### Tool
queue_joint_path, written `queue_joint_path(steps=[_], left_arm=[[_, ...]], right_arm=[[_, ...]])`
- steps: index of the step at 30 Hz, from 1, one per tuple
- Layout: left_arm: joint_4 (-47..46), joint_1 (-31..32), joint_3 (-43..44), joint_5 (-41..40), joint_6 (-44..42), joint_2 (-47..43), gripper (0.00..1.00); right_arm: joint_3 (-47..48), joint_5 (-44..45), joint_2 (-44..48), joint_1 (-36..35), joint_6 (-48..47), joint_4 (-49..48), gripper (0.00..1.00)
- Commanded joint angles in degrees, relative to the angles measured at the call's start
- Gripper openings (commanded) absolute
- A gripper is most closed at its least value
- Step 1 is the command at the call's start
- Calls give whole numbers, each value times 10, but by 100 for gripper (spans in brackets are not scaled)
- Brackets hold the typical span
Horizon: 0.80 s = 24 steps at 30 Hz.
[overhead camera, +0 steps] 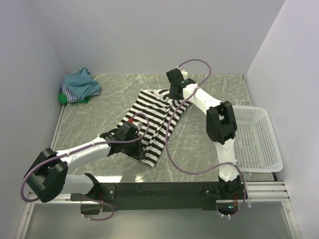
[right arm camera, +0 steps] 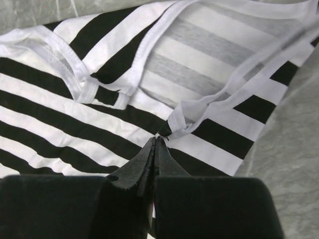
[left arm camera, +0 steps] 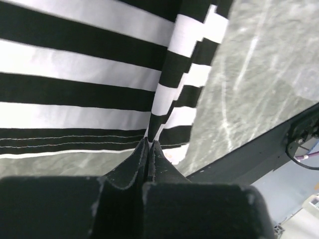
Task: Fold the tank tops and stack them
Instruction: Fold the tank top
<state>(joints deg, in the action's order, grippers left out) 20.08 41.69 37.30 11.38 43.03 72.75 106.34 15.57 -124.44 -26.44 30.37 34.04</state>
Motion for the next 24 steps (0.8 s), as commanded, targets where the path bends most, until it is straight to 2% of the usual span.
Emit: queue_joint_path(steps=[1,9,10,11,13,14,15,17,20,24], left_arm=[[5,-18,-27,38,12,1,1],[-15,-59,-48,52,18,24,1],[-15,-65,-49,51,21,28,1],[-15,-69,-48,51,21,31,1],[-14,-73,-46,40,24,27,11],[-7,-78,-40,32,26,15,23],[-3,-81,-35,23,25,8,28],[19,-85,-14,-7,22,-15,39],[48,-93,14,-50,16,-41,47],[65,-114,29,-70,18,-50,45]], right_arm=[[54,17,-22,-8,-10,-1,0],[75,11,-62,-13,-15,-1,1],[74,15,-62,-13,-16,-5,6],[70,17,-56,-13,-15,-7,17],[46,22,-41,-12,-15,-29,30],[35,26,-21,-12,-15,-37,36],[14,27,-7,-9,-14,-45,44],[-6,31,30,-7,-15,-68,49],[-39,38,83,-3,-12,-78,50],[-120,29,158,-4,12,-83,50]])
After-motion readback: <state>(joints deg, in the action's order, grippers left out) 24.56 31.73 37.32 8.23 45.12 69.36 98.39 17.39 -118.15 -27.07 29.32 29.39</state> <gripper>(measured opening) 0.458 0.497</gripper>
